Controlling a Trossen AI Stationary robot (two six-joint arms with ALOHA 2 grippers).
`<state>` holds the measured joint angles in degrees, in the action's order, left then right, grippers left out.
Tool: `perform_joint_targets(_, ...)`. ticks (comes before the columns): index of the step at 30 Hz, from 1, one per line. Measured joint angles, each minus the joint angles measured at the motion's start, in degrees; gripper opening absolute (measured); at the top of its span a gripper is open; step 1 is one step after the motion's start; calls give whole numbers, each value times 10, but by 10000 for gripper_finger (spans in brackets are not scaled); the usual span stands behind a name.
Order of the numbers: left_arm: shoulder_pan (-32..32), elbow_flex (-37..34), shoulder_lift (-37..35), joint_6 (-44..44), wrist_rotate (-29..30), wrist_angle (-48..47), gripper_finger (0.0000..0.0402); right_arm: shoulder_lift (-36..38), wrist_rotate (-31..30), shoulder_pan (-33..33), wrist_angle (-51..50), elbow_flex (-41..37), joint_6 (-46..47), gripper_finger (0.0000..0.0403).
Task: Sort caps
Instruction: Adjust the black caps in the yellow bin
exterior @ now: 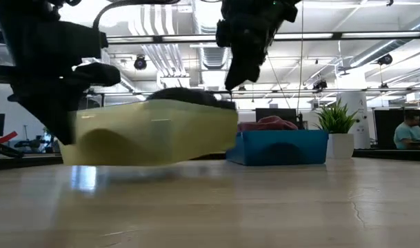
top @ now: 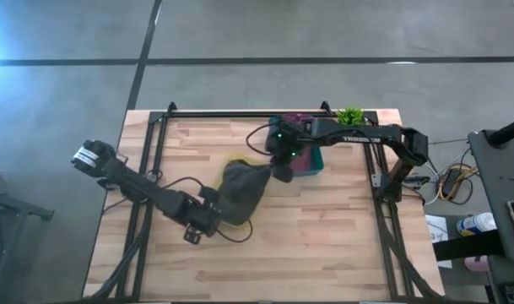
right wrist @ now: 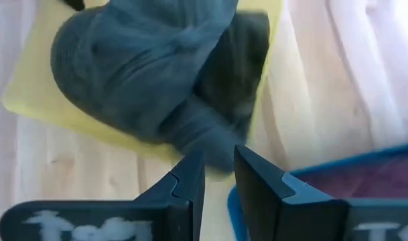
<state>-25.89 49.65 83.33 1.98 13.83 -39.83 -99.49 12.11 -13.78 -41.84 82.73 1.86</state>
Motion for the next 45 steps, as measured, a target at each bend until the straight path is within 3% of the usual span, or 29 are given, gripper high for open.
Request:
perform_joint_targets(4,-1,-2,0,-45,2,-8,1,-19,-1,0,19,-6,-53,77)
perform_joint_targets(14,-2,15,0,-50,-14,-55,1,-84,0,10,26,-7,-94,77)
perform_joint_targets(30,0,26,-1,-60,-14,-29,1,-187,37,15,56,25,-101,77)
perform_joint_targets(36,6,25,0,-60,-12,-8,1,-179,30,20,66,58,-140,77)
perform_joint_targets(45,8,17,1,-64,-7,4,1,-172,28,22,-20,77,-173,81)
